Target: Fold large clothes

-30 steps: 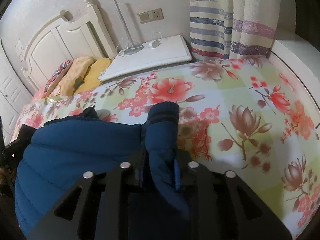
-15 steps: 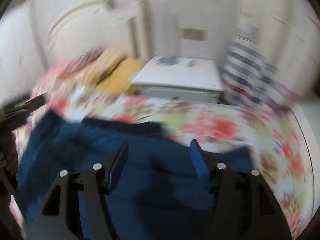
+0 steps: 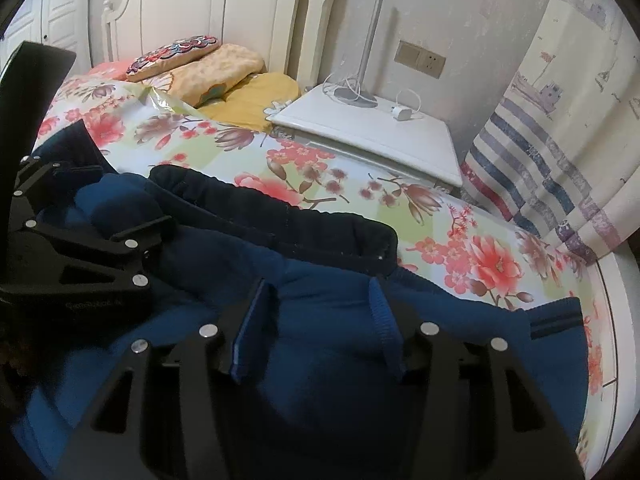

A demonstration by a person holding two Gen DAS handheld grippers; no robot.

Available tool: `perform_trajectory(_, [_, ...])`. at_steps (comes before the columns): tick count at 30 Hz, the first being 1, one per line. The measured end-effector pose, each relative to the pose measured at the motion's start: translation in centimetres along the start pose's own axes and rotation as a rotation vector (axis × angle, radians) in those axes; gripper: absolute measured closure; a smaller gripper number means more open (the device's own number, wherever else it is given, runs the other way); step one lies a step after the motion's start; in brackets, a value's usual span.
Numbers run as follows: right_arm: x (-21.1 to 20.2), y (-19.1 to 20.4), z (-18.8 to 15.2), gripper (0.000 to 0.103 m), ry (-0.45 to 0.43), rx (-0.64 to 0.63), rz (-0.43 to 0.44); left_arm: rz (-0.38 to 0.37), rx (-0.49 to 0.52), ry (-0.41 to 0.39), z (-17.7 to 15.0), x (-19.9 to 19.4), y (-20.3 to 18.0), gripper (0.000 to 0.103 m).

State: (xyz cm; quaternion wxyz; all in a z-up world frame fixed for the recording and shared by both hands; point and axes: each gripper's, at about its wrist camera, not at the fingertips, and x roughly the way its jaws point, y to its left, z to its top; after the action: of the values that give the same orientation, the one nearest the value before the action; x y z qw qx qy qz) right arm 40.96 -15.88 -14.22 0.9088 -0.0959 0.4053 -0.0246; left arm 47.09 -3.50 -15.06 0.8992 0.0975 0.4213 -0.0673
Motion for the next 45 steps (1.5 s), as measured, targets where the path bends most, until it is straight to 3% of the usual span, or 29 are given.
perform_trajectory(3, [-0.1,0.3,-0.1,0.050,-0.010,-0.014,-0.023,0.010,0.007,-0.011,0.1,-0.3,-0.2,0.004])
perform_trajectory(5, [-0.5,-0.4,0.0,0.046,0.000,0.006,0.014,0.008,0.008,-0.015,0.1,-0.3,-0.1,0.004])
perform_trajectory(7, [-1.5,-2.3,0.0,0.046,0.001,0.076,0.044,-0.001,0.001,-0.017,0.1,-0.4,0.1,0.004])
perform_trajectory(10, [-3.1,-6.5,-1.2,0.041,-0.018,0.210,-0.022,-0.005,-0.003,-0.017,0.1,-0.4,0.2,0.004])
perform_trajectory(12, [-3.0,-10.7,-2.9,0.039,0.015,0.330,-0.057,-0.007,-0.004,-0.017,0.0,-0.4,0.3,0.004])
perform_trajectory(13, [-2.6,-12.3,-3.7,0.039,0.030,0.376,-0.040,-0.013,-0.007,-0.017,0.1,-0.3,0.4,0.004])
perform_trajectory(15, [-1.3,-15.5,-5.6,0.041,0.057,0.510,0.116,-0.018,-0.010,-0.017,0.0,-0.4,0.3,0.004])
perform_trajectory(16, [-1.3,-16.2,-5.9,0.047,0.054,0.541,0.143,-0.018,-0.010,-0.018,0.0,-0.4,0.3,0.004])
perform_trajectory(17, [-1.7,-16.6,-6.0,0.056,0.054,0.551,0.121,-0.017,-0.009,-0.018,0.0,-0.3,0.3,0.004])
perform_trajectory(18, [-2.6,-16.7,-6.1,0.055,0.041,0.547,0.077,-0.016,-0.009,-0.018,0.1,-0.3,0.3,0.004])
perform_trajectory(19, [-3.9,-16.7,-6.4,0.053,-0.004,0.546,0.042,-0.016,-0.009,-0.018,0.1,-0.3,0.3,0.004])
perform_trajectory(20, [-4.7,-16.7,-6.8,0.042,-0.033,0.550,0.030,-0.017,-0.009,-0.018,0.1,-0.3,0.4,0.004])
perform_trajectory(22, [-4.6,-17.1,-8.4,0.036,-0.017,0.573,-0.016,-0.019,-0.010,-0.017,0.0,-0.3,0.3,0.004])
perform_trajectory(24, [-2.3,-18.1,-10.3,0.027,0.072,0.647,0.046,-0.024,-0.012,-0.019,0.0,-0.4,0.4,0.004])
perform_trajectory(26, [-2.3,-19.2,-10.9,0.026,0.068,0.710,0.085,-0.023,-0.011,-0.020,0.0,-0.4,0.4,0.004])
perform_trajectory(28, [-2.9,-18.6,-10.1,0.026,0.087,0.673,0.026,-0.022,-0.011,-0.020,0.0,-0.4,0.4,0.004])
perform_trajectory(31, [-6.9,-15.8,-8.0,0.026,-0.041,0.547,-0.124,-0.025,-0.011,-0.018,0.0,-0.4,0.4,0.004])
perform_trajectory(35, [-9.4,-10.1,-4.1,0.010,-0.122,0.330,-0.101,-0.023,-0.012,-0.019,-0.1,-0.5,0.4,0.004])
perform_trajectory(38, [-7.2,-5.3,-1.9,0.008,-0.069,0.166,-0.031,-0.023,-0.011,-0.019,0.0,-0.4,0.4,0.004])
perform_trajectory(40, [-3.9,-3.2,-1.7,0.008,0.024,0.120,-0.045,-0.025,-0.013,-0.019,0.0,-0.4,0.4,0.004])
perform_trajectory(41, [-2.1,-2.7,-2.0,0.007,0.092,0.110,-0.045,-0.030,-0.017,-0.018,0.0,-0.4,0.5,0.004])
perform_trajectory(45, [-1.4,-3.5,-2.8,0.003,0.097,0.171,0.000,-0.043,-0.026,-0.010,0.1,-0.3,0.7,0.004])
